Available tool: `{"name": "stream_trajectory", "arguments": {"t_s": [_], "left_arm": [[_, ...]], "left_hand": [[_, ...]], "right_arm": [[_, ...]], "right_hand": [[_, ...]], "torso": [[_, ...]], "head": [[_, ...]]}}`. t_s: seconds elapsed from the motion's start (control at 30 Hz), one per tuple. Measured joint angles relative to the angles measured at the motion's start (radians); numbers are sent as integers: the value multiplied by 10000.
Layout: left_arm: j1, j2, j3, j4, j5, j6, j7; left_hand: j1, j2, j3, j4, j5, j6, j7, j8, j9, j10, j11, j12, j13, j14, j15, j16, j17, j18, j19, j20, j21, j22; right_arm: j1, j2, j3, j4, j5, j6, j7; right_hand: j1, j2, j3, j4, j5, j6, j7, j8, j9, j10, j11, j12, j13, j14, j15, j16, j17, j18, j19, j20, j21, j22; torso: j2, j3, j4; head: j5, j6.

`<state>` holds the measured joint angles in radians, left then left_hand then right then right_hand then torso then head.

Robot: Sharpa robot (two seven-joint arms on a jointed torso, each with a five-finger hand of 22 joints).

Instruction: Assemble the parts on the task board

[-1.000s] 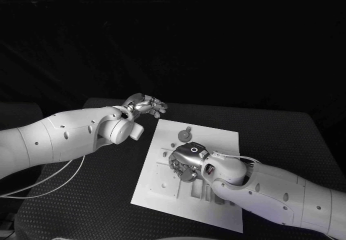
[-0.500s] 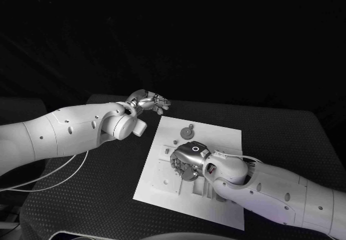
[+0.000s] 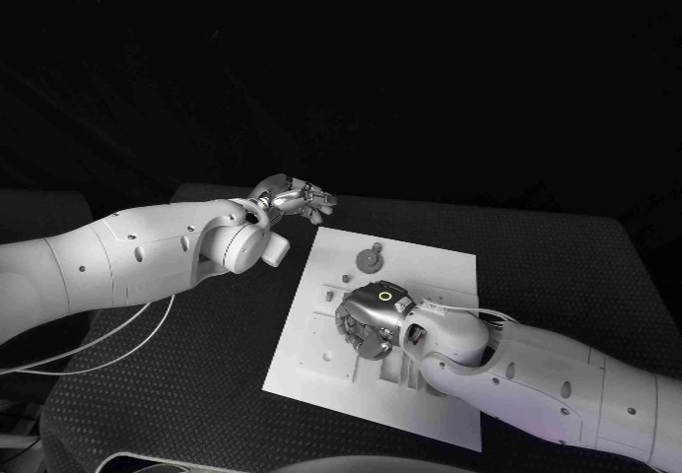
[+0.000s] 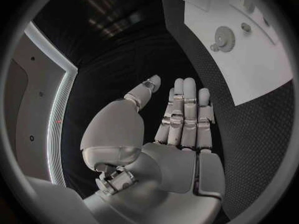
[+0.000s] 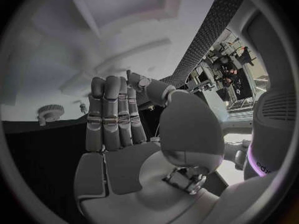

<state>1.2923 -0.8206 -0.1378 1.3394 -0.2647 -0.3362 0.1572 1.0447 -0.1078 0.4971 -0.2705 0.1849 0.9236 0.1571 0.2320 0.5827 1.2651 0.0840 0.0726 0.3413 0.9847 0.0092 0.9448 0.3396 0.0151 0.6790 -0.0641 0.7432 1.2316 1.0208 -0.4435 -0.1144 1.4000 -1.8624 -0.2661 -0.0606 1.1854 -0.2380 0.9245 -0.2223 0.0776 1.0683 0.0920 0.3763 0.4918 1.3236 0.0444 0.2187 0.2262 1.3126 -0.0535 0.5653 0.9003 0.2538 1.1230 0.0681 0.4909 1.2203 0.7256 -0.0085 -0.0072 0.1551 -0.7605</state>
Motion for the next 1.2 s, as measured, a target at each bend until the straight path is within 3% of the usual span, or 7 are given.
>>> {"name": "stream_trajectory", "arguments": {"t_s": [0.47,1.07,1.2], "left_arm": [[1,-9,0,-11,4,5,0],[1,-7,0,-23,6,9,3],[2,-7,0,-21,6,9,3]], "left_hand": [[0,0,0,0,0,0,0,0,0,0,0,0,0,0,0,-39,9,1,0,0,0,9],[0,0,0,0,0,0,0,0,0,0,0,0,0,0,0,-39,28,1,0,0,-37,10],[0,0,0,0,0,0,0,0,0,0,0,0,0,-1,0,-39,28,0,0,0,-37,16]], "right_arm": [[3,-35,-69,-10,31,10,46],[-2,-25,-90,-65,14,-1,50],[0,17,-136,-101,11,22,49]], "right_hand": [[1,-1,-28,-27,48,-1,0,-17,13,-1,-1,-35,22,-1,1,0,1,-3,-2,2,-1,12],[-35,35,-27,-83,46,-8,-5,32,24,21,21,-36,35,-2,7,0,0,-55,-15,15,-1,11],[-35,35,-28,-83,38,-9,-6,32,26,20,21,-36,72,-1,8,0,1,-59,-15,15,-1,22]], "torso": [[0,13,-2],[2,8,-6],[2,6,-4]], "head": [[34,-34],[56,-27],[57,-26]]}}
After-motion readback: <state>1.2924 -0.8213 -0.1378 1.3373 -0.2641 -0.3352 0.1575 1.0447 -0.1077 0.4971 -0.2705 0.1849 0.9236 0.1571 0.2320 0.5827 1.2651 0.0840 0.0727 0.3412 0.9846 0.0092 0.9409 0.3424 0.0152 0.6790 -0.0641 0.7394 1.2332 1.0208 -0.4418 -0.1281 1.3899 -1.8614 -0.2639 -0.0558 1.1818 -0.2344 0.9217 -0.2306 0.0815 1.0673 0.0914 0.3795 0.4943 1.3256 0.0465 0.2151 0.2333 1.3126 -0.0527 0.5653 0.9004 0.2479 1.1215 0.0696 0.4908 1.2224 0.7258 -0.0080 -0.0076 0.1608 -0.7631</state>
